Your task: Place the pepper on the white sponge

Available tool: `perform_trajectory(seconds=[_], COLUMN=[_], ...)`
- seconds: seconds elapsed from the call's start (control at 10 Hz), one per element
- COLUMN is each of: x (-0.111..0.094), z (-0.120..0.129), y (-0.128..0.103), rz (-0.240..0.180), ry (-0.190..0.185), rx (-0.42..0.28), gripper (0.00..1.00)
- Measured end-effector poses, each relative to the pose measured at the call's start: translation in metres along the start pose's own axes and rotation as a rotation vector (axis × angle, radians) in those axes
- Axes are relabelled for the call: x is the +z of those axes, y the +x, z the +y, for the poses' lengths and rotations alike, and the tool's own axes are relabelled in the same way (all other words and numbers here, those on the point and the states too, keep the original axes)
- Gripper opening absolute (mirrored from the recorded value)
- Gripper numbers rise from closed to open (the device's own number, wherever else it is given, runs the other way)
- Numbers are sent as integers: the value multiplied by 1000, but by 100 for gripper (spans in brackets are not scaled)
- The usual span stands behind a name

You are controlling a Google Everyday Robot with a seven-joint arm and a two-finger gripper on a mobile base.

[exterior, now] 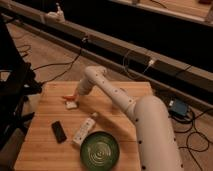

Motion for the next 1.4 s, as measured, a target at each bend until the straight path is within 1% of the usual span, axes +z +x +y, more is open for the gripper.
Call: perform_trajectory(seconds=[0.1,0.2,0.8,0.9,1.3,1.4], x=[0,-1,-16,-20,-54,-53], z=[0,-1,-4,-5,-4,-3], y=[0,-1,-16,-18,-15,-15], rz=[-1,-3,-22,-24,-25,-24], ry=[-2,-3,16,24,77,76], rx=[-2,-3,-36,-41,-46,-46], gripper=[74,79,80,80,80,80])
